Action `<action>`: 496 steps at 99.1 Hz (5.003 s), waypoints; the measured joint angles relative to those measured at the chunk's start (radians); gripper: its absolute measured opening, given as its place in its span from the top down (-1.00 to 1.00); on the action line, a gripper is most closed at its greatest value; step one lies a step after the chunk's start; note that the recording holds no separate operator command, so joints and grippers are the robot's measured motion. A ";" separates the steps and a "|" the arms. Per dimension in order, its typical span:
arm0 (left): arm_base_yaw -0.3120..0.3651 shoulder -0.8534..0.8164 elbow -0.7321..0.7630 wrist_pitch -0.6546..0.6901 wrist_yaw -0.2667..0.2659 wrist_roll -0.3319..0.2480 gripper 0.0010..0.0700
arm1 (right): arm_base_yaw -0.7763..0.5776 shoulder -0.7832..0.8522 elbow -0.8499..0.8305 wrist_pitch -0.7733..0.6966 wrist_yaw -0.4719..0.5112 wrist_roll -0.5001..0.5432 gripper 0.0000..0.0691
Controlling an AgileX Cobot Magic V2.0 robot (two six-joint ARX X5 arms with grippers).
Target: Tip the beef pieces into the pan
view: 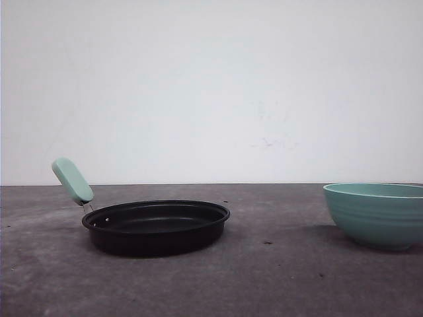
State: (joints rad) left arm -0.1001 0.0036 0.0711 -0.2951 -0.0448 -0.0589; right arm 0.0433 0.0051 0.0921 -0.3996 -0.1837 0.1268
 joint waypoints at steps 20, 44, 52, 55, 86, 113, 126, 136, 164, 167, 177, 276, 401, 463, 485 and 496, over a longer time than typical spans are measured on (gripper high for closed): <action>0.000 0.000 0.000 0.000 0.000 0.000 0.96 | 0.000 0.000 0.000 0.000 0.000 0.000 0.97; 0.000 0.000 0.000 0.000 0.000 0.000 0.96 | 0.000 0.000 0.000 0.000 0.000 0.000 0.97; 0.000 0.000 0.000 0.000 0.000 0.000 0.96 | 0.000 0.000 0.000 0.000 0.000 0.000 0.97; 0.000 0.000 0.000 0.000 0.000 0.000 0.96 | 0.000 0.000 0.000 0.000 0.000 0.000 0.97; 0.000 0.000 0.000 0.000 0.000 0.000 0.96 | 0.000 0.000 0.000 0.000 0.000 0.000 0.97; 0.000 0.000 0.000 0.000 0.000 0.000 0.96 | 0.000 0.000 0.000 0.000 0.000 -0.006 0.97; 0.000 0.000 0.000 0.000 0.000 0.000 0.96 | 0.000 0.000 0.000 0.000 0.000 -0.074 0.97; 0.000 0.000 0.000 0.000 0.000 0.000 0.96 | 0.000 0.000 0.000 0.000 0.000 -0.097 0.97; 0.000 0.000 0.000 0.000 0.000 -0.001 0.96 | 0.000 0.000 0.000 0.015 -0.010 -0.069 0.97; 0.000 0.000 0.000 0.000 0.000 -0.006 0.96 | 0.000 0.000 0.000 0.016 -0.009 -0.060 0.97; 0.000 0.000 0.000 0.000 0.000 -0.041 0.96 | 0.000 0.000 0.000 0.000 0.028 -0.042 0.97; 0.000 0.185 0.373 -0.120 0.302 -0.551 0.96 | 0.000 0.049 0.200 0.283 -0.122 0.451 0.97; -0.003 0.768 1.146 -0.306 0.328 -0.304 -0.94 | 0.025 0.644 1.149 -0.330 0.060 0.000 -0.98; -0.028 1.002 0.347 0.391 0.422 -0.836 -0.94 | 0.055 0.699 1.149 -0.401 0.087 -0.007 -0.98; -0.086 1.220 0.348 0.558 0.426 -0.867 -0.94 | 0.055 0.702 1.149 -0.412 0.087 -0.007 -0.98; -0.103 1.300 0.348 0.623 0.426 -0.874 -0.94 | 0.055 0.702 1.149 -0.429 0.088 -0.007 -0.98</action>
State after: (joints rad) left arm -0.2031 1.3041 0.4191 0.3275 0.3817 -0.9333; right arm 0.0982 0.7067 1.2407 -0.8288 -0.0956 0.1196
